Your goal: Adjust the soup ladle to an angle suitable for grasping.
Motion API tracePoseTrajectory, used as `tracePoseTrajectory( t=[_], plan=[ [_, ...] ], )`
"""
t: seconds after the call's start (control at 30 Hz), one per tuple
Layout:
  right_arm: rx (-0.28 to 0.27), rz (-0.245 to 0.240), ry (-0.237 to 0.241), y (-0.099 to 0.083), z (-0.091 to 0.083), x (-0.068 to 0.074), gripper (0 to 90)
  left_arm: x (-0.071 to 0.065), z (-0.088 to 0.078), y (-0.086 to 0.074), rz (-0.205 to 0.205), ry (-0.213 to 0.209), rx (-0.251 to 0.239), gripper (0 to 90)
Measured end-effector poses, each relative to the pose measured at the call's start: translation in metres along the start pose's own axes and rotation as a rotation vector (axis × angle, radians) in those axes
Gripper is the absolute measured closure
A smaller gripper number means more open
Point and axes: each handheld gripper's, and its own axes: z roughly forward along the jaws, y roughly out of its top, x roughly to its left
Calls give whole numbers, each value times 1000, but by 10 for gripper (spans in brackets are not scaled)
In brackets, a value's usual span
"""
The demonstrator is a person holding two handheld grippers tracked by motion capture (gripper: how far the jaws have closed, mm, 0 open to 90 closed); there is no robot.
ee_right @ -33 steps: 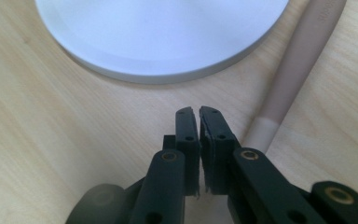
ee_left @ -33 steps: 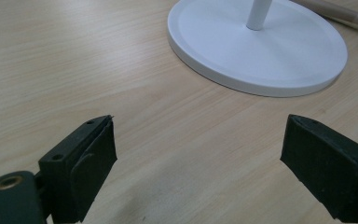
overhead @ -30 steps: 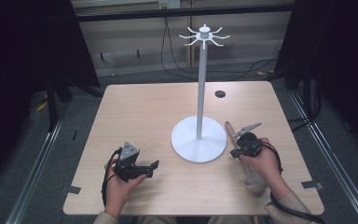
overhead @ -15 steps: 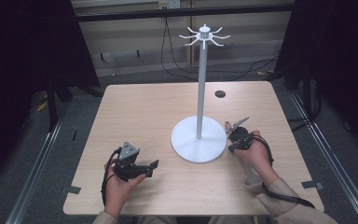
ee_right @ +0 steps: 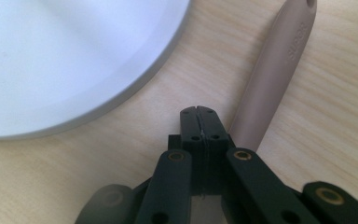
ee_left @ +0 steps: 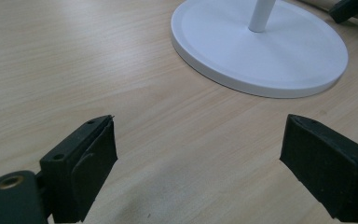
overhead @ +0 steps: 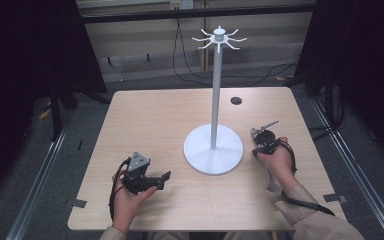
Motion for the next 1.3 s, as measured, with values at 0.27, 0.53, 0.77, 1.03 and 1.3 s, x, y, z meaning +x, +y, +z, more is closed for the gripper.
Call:
tracePoseTrajectory(
  t=[0.27, 0.53, 0.77, 1.03, 1.3],
  plan=[
    [-21, 41, 6, -3, 0, -6, 878, 0, 1, 0, 13, -3, 8, 104],
    [-15, 51, 35, -3, -1, -6, 817, -2, 3, 1, 7, -5, 5, 104],
    [-42, 77, 38, 1, -14, -7, 759, -2, 2, 2, 18, -8, 7, 104],
    [-25, 155, 5, 1, -32, -13, 653, -2, 1, 3, 20, -7, -1, 104],
    [25, 228, 3, -4, -33, -15, 630, -4, 1, 4, 24, -11, 0, 104]
  ],
)
